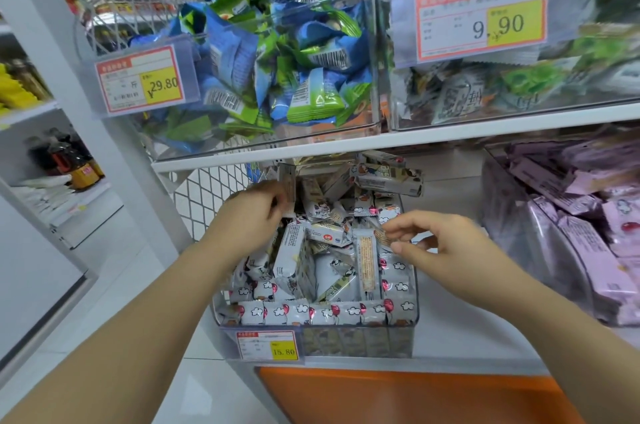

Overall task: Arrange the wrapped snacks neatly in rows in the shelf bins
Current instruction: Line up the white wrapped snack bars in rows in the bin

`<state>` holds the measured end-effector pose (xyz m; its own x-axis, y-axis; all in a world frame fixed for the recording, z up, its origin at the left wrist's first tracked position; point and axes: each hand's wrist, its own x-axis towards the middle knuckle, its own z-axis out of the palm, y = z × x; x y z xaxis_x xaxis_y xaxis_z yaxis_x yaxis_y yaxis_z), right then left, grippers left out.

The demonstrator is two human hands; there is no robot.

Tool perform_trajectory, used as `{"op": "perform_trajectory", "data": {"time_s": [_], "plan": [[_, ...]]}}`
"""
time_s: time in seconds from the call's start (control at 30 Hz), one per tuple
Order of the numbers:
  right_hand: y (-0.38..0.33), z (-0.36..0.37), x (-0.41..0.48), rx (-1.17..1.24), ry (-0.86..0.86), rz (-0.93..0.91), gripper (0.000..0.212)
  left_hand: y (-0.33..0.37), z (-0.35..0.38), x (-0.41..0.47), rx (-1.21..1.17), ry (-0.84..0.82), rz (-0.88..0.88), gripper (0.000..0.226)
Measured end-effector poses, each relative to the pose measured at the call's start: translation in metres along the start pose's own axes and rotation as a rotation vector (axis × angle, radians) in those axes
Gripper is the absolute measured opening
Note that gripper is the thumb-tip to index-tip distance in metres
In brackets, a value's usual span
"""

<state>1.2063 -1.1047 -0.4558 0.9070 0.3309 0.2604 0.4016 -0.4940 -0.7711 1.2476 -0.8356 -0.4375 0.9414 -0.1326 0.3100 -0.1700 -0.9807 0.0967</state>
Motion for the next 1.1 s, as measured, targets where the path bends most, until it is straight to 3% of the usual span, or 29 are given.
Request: {"op": "perform_trajectory", "data": {"time_s": [0.2, 0.3, 0.4, 0.47, 0.57, 0.67, 0.8, 0.97, 1.1], "plan": [[0.001, 0.001, 0.001, 0.011, 0.003, 0.011, 0.021, 0.011, -0.012, -0.007, 0.002, 0.052, 0.066, 0.017], [-0.001, 0.001, 0.001, 0.022, 0.004, 0.007, 0.023, 0.03, -0.015, -0.014, -0.063, -0.149, 0.2, 0.022], [-0.001, 0.0, 0.0, 0.032, 0.004, 0.005, 0.024, 0.033, -0.009, -0.02, 0.095, -0.411, 0.27, 0.029], [-0.001, 0.0, -0.001, 0.036, 0.003, 0.01, 0.024, 0.026, -0.006, -0.022, 0.123, -0.469, 0.25, 0.027], [0.001, 0.001, -0.001, 0.043, 0.004, 0.014, 0.023, 0.019, -0.008, -0.024, 0.065, -0.443, 0.21, 0.023], [0.001, 0.002, 0.001, 0.04, 0.002, 0.017, 0.022, 0.012, -0.011, -0.028, 0.086, -0.403, 0.174, 0.045], [0.002, 0.002, 0.001, 0.033, 0.003, 0.014, 0.021, 0.008, -0.006, -0.037, 0.187, -0.356, 0.181, 0.028], [0.0, 0.003, 0.001, 0.029, 0.003, 0.01, 0.024, 0.016, 0.0, -0.046, 0.207, -0.25, 0.145, 0.028], [-0.001, 0.003, 0.0, 0.028, -0.002, 0.009, 0.022, 0.019, -0.002, -0.051, 0.094, -0.188, 0.117, 0.021]]}}
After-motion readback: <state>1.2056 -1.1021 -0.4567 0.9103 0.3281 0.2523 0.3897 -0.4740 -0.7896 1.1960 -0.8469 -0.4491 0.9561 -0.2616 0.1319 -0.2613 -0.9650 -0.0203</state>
